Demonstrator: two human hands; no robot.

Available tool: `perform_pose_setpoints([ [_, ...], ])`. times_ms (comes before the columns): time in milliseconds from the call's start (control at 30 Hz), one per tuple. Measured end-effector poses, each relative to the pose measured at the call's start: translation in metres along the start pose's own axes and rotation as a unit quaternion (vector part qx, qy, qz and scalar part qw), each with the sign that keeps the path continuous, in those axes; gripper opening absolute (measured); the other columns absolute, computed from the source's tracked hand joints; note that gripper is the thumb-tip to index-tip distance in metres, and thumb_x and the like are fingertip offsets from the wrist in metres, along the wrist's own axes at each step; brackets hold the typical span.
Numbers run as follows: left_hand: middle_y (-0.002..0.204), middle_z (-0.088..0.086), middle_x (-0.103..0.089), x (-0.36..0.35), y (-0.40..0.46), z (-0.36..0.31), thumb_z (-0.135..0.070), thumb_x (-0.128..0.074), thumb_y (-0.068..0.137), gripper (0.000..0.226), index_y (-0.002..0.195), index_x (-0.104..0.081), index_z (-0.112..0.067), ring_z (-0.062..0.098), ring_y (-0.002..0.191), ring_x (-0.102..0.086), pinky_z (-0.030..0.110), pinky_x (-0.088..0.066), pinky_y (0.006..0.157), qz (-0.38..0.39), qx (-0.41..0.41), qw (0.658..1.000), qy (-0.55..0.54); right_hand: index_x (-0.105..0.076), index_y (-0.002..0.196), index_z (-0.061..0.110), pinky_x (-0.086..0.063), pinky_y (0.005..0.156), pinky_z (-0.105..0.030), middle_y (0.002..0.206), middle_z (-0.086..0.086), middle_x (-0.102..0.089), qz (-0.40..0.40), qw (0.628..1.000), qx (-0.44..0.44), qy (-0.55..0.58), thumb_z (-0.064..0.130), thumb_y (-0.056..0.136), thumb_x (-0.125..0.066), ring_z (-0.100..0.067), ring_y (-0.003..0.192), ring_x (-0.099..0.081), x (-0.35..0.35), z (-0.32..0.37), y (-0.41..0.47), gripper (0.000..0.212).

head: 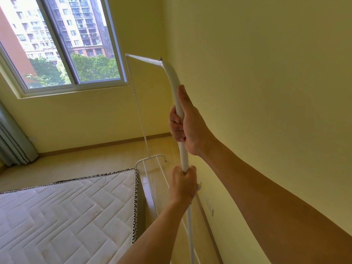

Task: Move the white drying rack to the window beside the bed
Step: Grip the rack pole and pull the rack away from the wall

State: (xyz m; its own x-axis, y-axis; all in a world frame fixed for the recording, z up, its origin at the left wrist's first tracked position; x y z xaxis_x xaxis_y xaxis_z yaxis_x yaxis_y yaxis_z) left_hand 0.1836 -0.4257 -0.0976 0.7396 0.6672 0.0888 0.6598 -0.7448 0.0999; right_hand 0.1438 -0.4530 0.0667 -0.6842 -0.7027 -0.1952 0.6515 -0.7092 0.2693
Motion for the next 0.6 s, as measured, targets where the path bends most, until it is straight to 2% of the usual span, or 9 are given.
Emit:
perform_pose_setpoints([
  [200,0.030,-0.009,-0.031,-0.006,0.044,0.001,-0.006,-0.050,0.085,0.049,0.043,-0.034,-0.025,0.004,0.025,-0.033,0.031,-0.048,0.049,-0.006,0.005,1.000,0.004,-0.033,0.058,0.020,-0.016,0.043,-0.030,0.051,0.000,-0.026,-0.022,1.000,0.006,-0.008,0.068,0.091,-0.033,-0.014,0.044,-0.020,0.006,-0.009,0.044,0.059],
  [367,0.030,-0.011,-0.028,-0.013,0.086,0.002,-0.003,-0.047,0.085,0.060,0.029,-0.041,-0.025,0.004,0.027,-0.029,0.020,-0.044,0.039,0.001,-0.003,1.000,0.007,-0.041,0.067,0.017,-0.014,0.053,-0.042,0.056,-0.004,-0.029,-0.071,0.997,0.040,-0.006,0.059,0.095,-0.036,-0.015,0.047,-0.022,0.013,-0.020,0.082,0.052],
  [533,0.030,-0.010,-0.029,-0.021,0.122,0.005,-0.004,-0.047,0.082,0.053,0.034,-0.038,-0.024,0.004,0.028,-0.028,0.031,-0.046,0.048,-0.030,0.006,0.999,0.012,-0.038,0.063,0.018,-0.012,0.051,-0.040,0.053,-0.002,-0.026,-0.050,0.997,0.055,0.019,0.058,0.095,-0.039,-0.013,0.044,-0.019,0.023,-0.029,0.118,0.051],
  [600,0.031,-0.011,-0.028,-0.026,0.139,0.007,-0.003,-0.046,0.083,0.055,0.032,-0.041,-0.025,0.005,0.029,-0.026,0.030,-0.044,0.048,-0.028,0.004,0.999,0.016,-0.039,0.061,0.019,-0.011,0.050,-0.038,0.051,0.001,-0.027,-0.044,0.997,0.051,0.024,0.060,0.093,-0.041,-0.013,0.044,-0.018,0.029,-0.032,0.135,0.052],
])
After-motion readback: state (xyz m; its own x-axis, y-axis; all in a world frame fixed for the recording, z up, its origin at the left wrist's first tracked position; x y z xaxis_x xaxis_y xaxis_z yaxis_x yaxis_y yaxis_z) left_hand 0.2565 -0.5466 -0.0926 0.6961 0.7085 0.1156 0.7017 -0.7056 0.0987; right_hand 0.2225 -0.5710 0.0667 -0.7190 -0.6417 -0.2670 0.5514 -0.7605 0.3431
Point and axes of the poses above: each hand's wrist, its own y-axis towards the middle knuckle, its own x-axis out of the back of the hand, z = x × y, the point moved 2 cm from there along y, towards the middle knuckle
